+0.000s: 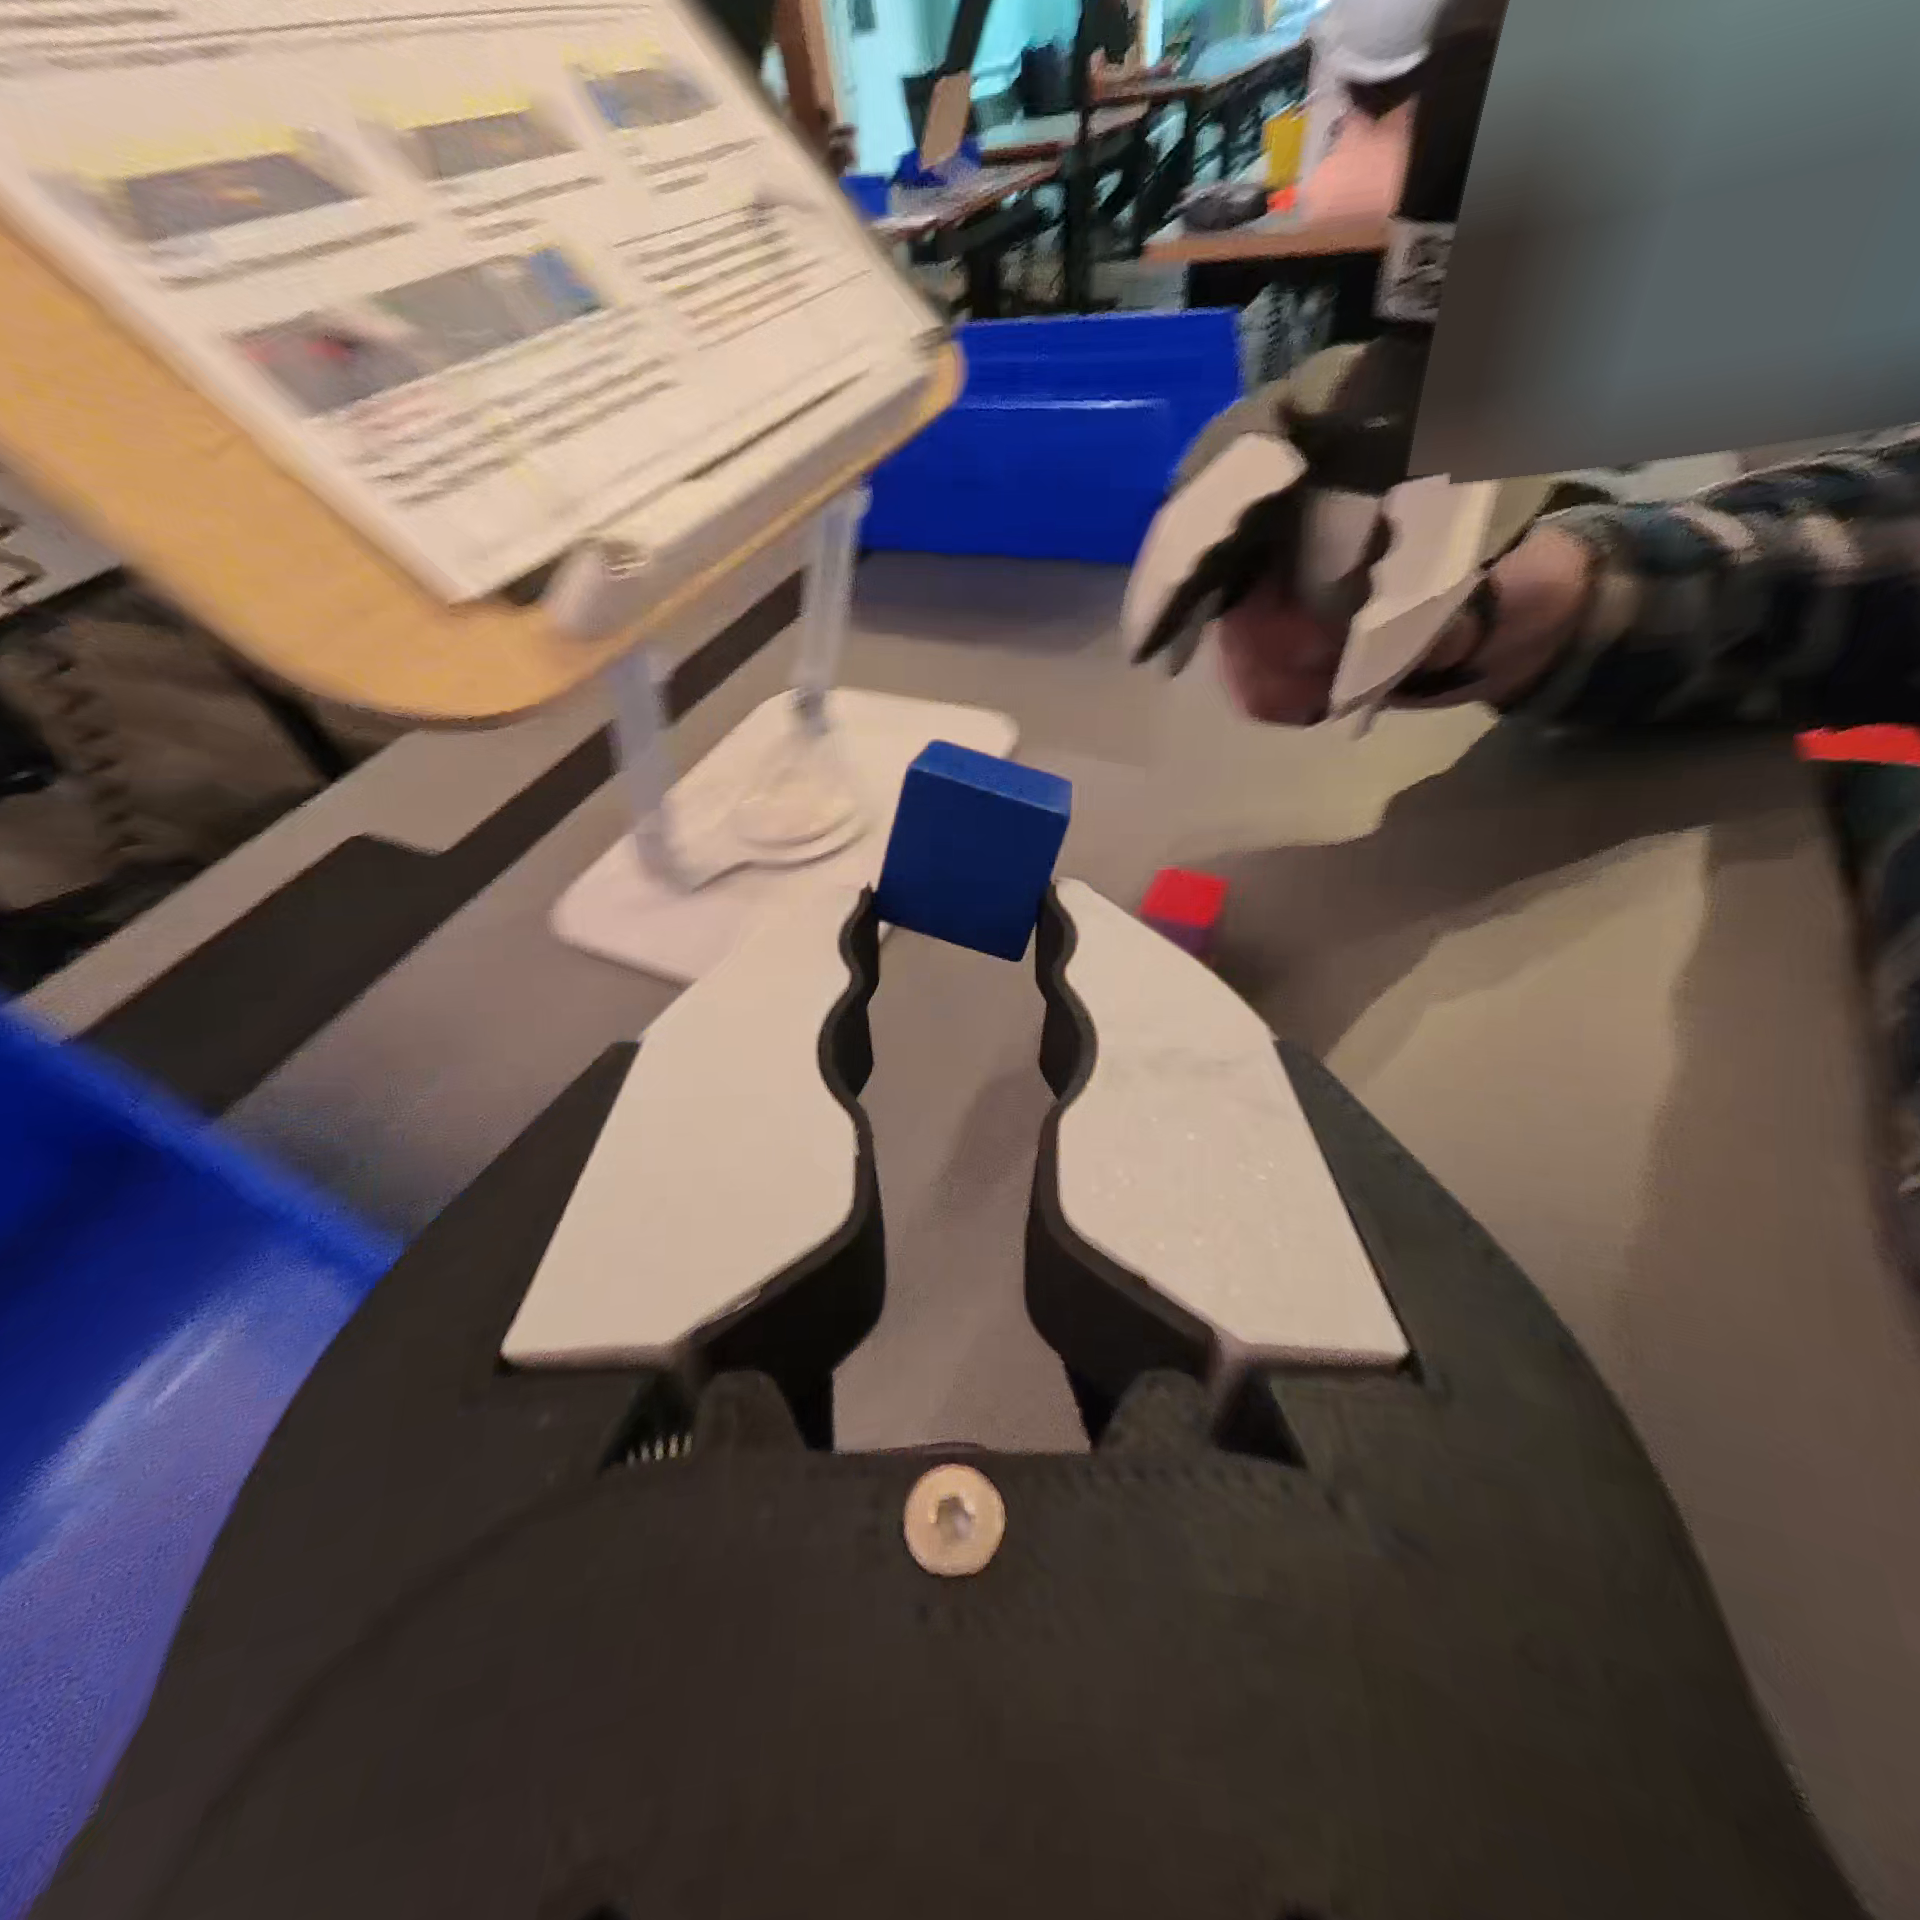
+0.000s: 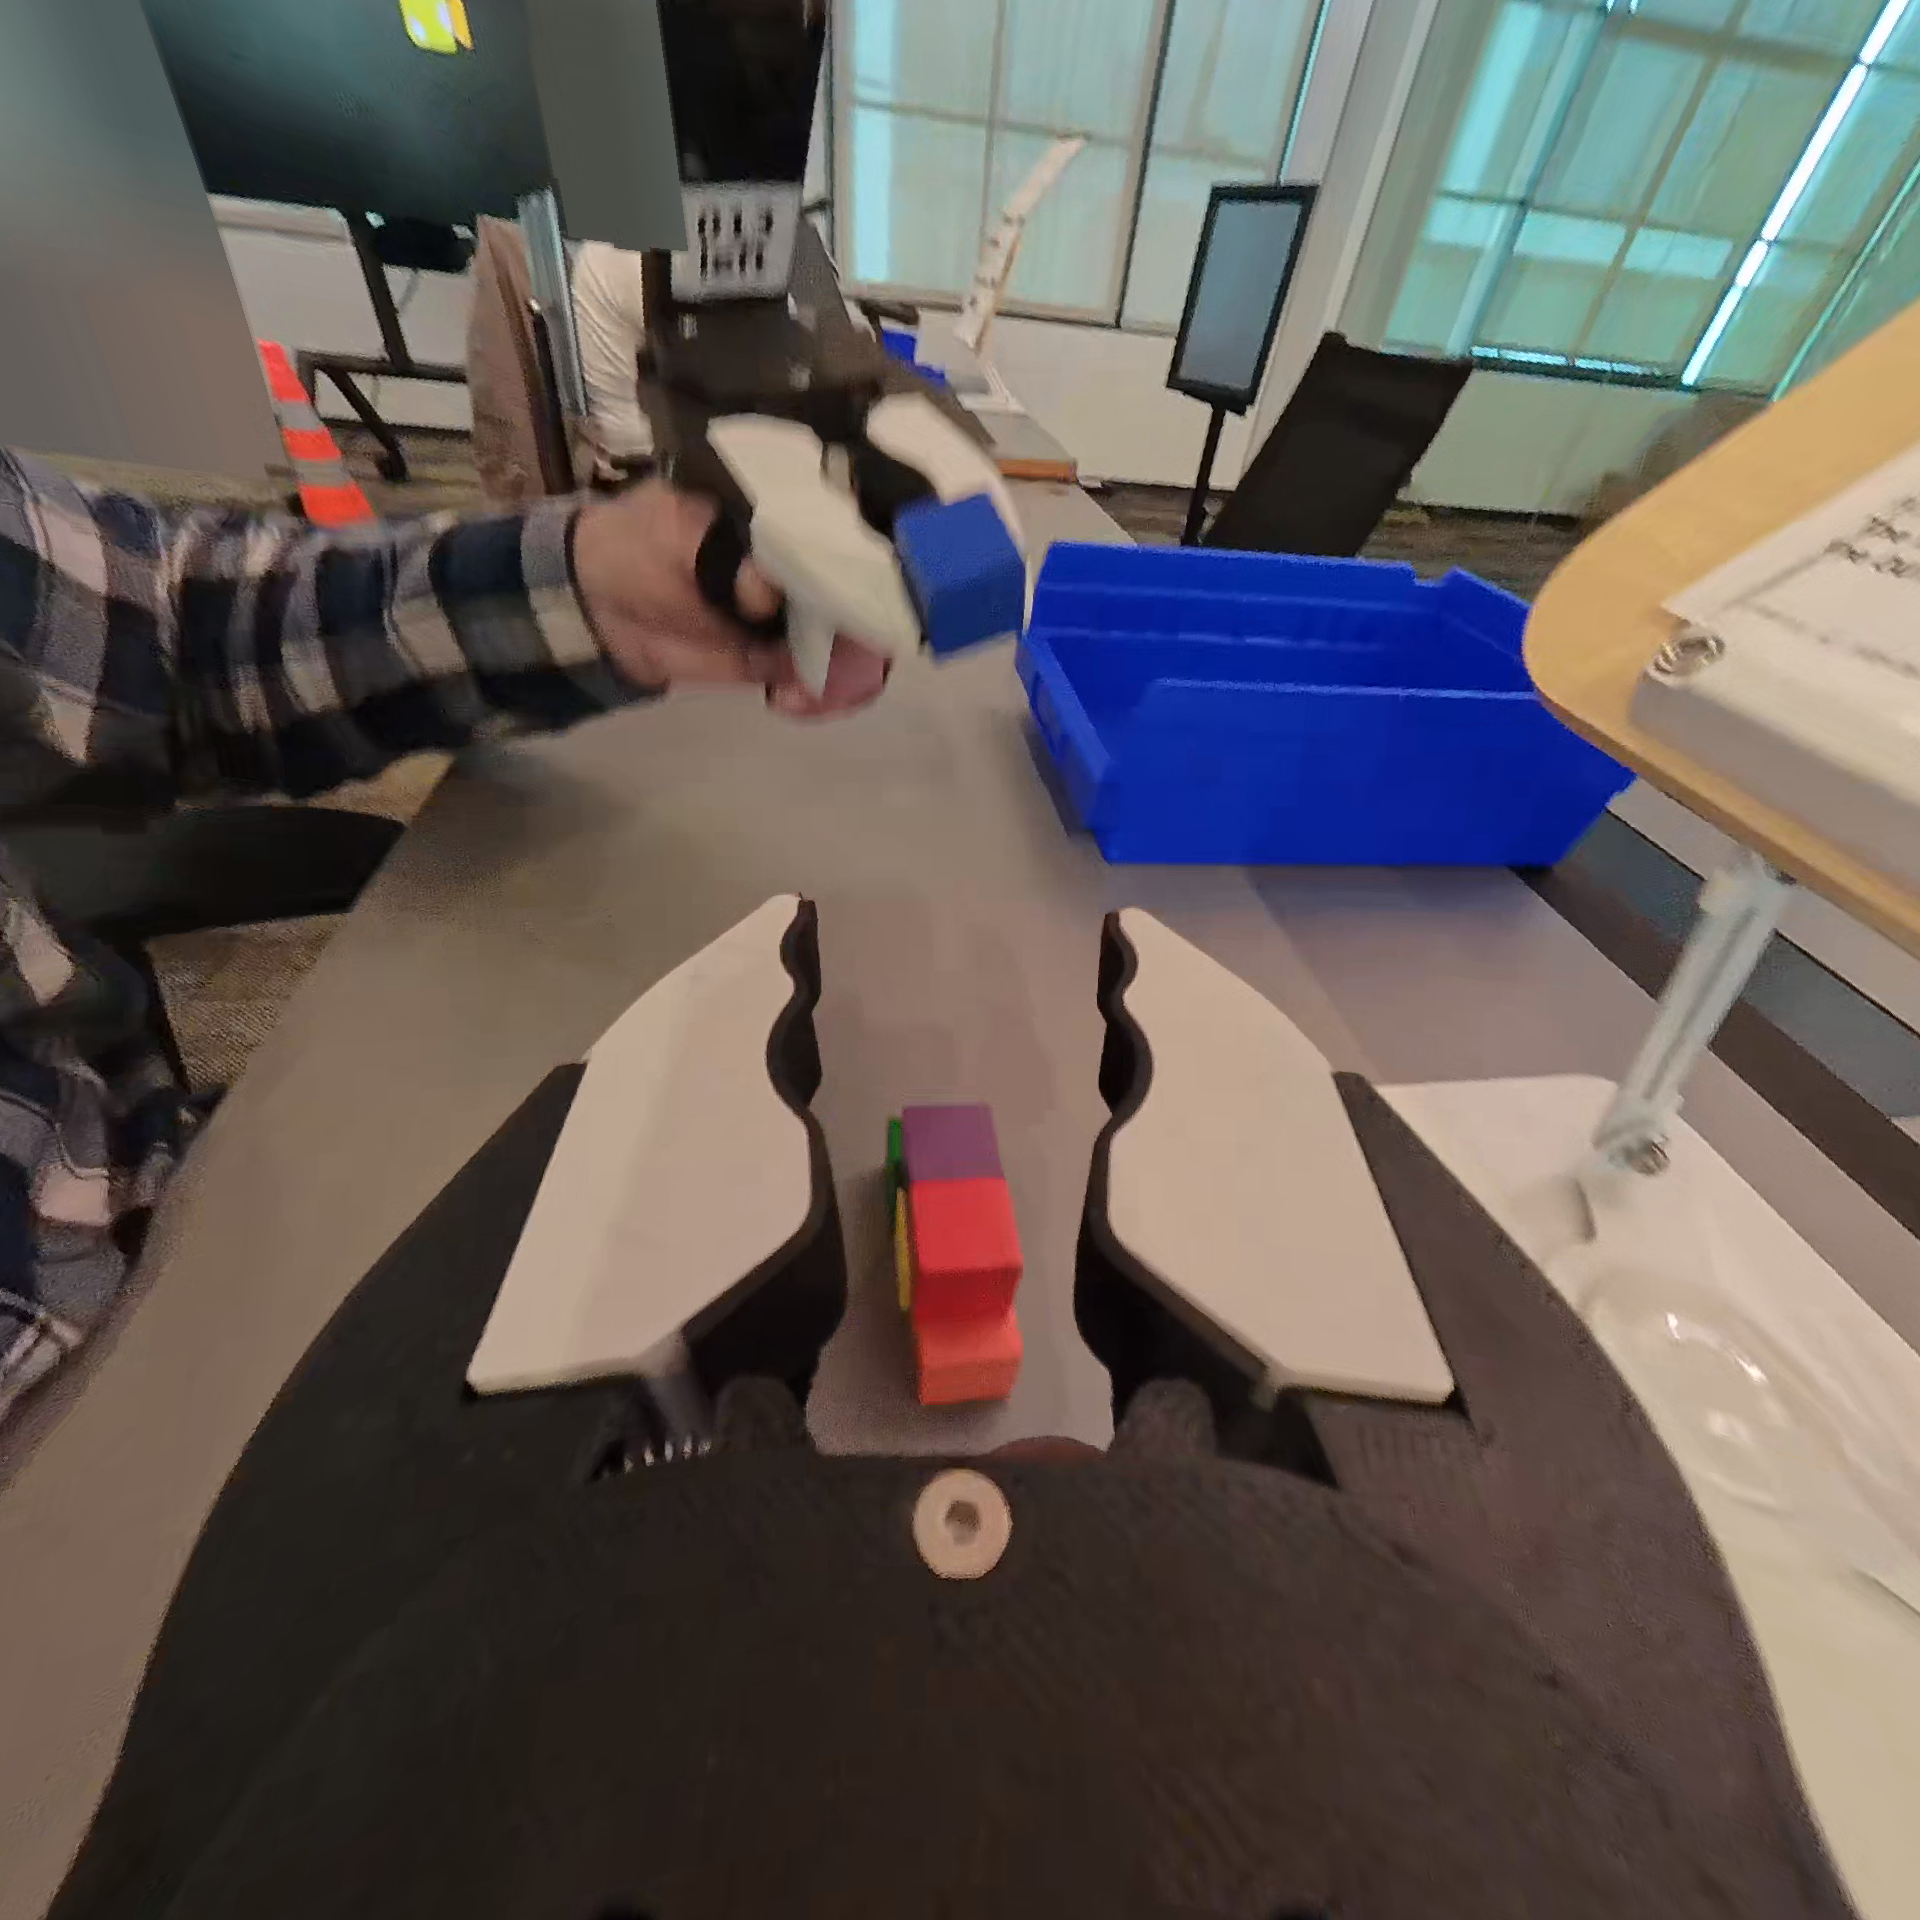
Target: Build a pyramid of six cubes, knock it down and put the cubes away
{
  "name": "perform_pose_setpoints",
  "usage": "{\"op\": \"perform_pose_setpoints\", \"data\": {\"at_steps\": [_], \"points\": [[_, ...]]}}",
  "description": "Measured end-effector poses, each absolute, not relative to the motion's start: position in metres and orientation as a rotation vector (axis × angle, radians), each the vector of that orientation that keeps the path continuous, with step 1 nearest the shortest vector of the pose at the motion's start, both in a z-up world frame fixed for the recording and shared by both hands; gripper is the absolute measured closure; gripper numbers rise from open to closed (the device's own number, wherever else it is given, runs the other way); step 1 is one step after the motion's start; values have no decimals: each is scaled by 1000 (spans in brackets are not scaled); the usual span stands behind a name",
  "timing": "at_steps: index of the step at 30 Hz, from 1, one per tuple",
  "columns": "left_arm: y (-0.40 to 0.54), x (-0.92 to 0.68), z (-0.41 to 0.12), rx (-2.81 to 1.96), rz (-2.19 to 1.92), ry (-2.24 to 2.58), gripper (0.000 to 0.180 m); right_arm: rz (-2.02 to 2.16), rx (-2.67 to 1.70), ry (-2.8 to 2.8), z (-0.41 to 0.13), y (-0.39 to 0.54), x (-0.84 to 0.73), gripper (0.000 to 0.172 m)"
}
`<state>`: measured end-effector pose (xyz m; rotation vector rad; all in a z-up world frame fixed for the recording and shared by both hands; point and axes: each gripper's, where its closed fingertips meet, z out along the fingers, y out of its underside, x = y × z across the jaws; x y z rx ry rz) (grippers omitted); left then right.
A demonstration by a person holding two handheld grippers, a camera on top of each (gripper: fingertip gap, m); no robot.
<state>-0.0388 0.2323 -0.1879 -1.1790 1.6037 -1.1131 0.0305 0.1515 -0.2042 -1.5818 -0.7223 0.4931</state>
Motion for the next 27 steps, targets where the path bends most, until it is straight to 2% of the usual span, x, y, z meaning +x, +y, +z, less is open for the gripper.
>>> {"op": "perform_pose_setpoints", "data": {"at_steps": [3, 8, 15, 19, 25, 27], "points": [[177, -13, -203, -1143, -1241, 1602, 152, 531, -1548, -717, -198, 147, 21, 119], [136, 15, -214, -1127, -1410, 1571, 152, 547, -1542, -721, -201, 142, 21, 121], [126, 25, -216, -1119, -1473, 1581, 152, 611, -1513, -743, -199, 136, 21, 130], [124, 26, -217, -1120, -1502, 1582, 152, 642, -1502, -782, -201, 131, 16, 144], [122, 24, -221, -1123, -1519, 1604, 153, 647, -1483, -787, -198, 130, 15, 145], [129, 21, -226, -1143, -1446, 1629, 142, 652, -1501, -763, -198, 134, 21, 145]]}}
